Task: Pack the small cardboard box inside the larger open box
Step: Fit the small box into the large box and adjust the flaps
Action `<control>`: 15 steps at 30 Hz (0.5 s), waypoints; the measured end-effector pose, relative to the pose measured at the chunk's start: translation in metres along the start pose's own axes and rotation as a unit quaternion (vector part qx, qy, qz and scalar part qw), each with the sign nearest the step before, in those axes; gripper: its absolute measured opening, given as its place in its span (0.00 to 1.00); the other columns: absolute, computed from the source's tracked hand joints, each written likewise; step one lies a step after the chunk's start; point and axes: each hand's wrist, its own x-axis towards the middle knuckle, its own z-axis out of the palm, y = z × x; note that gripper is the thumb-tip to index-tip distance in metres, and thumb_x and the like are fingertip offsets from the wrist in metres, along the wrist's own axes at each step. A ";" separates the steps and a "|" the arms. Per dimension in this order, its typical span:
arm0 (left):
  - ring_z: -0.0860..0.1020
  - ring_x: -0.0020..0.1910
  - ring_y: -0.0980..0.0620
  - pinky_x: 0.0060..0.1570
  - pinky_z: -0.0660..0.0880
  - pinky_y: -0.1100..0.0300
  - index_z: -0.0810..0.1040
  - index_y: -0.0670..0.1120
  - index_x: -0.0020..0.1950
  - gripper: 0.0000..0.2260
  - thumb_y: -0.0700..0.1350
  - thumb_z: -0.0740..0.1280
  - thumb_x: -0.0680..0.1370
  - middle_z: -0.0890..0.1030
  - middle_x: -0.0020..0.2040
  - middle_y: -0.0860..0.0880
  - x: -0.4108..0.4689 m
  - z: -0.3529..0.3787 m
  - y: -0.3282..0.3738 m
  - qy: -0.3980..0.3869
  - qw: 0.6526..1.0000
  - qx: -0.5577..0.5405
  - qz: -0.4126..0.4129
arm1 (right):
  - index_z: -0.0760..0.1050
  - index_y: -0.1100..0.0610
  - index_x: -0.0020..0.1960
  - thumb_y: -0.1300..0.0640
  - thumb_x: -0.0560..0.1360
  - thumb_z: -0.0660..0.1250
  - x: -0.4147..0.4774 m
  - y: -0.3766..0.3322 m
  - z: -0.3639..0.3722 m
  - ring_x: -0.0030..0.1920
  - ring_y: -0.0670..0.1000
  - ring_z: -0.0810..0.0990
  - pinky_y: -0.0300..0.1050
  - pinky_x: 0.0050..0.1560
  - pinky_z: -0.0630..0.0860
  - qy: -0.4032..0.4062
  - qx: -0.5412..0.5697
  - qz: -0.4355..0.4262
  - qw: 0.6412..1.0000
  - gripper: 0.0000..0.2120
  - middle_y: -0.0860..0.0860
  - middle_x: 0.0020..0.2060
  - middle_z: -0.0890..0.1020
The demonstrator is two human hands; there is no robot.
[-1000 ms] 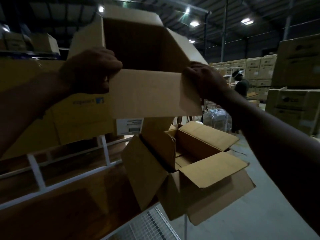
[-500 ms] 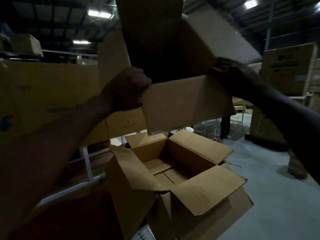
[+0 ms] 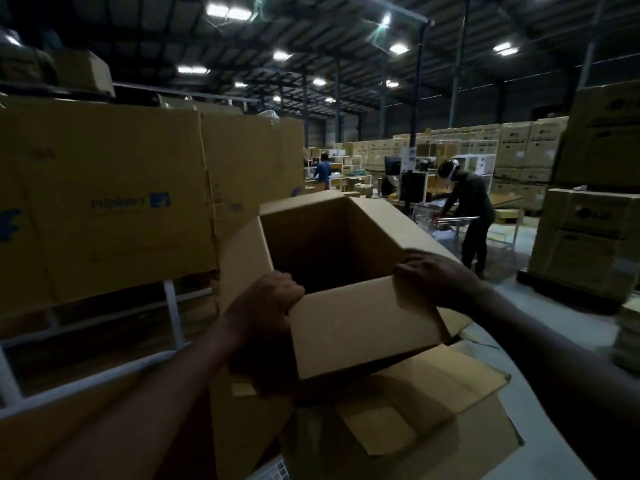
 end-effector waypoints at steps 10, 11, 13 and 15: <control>0.76 0.41 0.46 0.41 0.71 0.54 0.81 0.43 0.44 0.07 0.46 0.67 0.72 0.81 0.41 0.46 0.003 0.051 0.012 -0.034 0.991 -0.029 -0.124 | 0.73 0.55 0.66 0.58 0.77 0.66 -0.007 0.035 0.121 0.65 0.57 0.75 0.52 0.63 0.74 -0.092 0.089 -0.003 0.992 0.18 0.57 0.60 0.80; 0.76 0.42 0.46 0.40 0.71 0.53 0.82 0.43 0.44 0.06 0.45 0.69 0.73 0.81 0.41 0.46 0.004 0.054 0.011 -0.032 0.987 -0.038 -0.152 | 0.74 0.55 0.65 0.59 0.78 0.66 -0.006 0.035 0.126 0.64 0.58 0.76 0.52 0.60 0.74 -0.092 0.082 -0.007 0.992 0.16 0.58 0.60 0.80; 0.76 0.43 0.47 0.40 0.71 0.53 0.82 0.44 0.45 0.04 0.44 0.69 0.75 0.80 0.43 0.47 0.010 0.059 0.014 -0.046 0.978 -0.069 -0.193 | 0.77 0.54 0.62 0.59 0.79 0.65 -0.008 0.032 0.128 0.60 0.57 0.79 0.49 0.54 0.76 -0.120 0.066 0.003 0.991 0.12 0.56 0.57 0.81; 0.78 0.46 0.47 0.45 0.70 0.61 0.83 0.46 0.47 0.03 0.41 0.69 0.77 0.80 0.45 0.47 0.011 0.066 0.018 -0.082 0.969 -0.090 -0.216 | 0.79 0.50 0.54 0.52 0.79 0.65 -0.012 0.029 0.145 0.51 0.51 0.83 0.46 0.46 0.78 -0.133 0.044 -0.001 0.990 0.06 0.49 0.49 0.83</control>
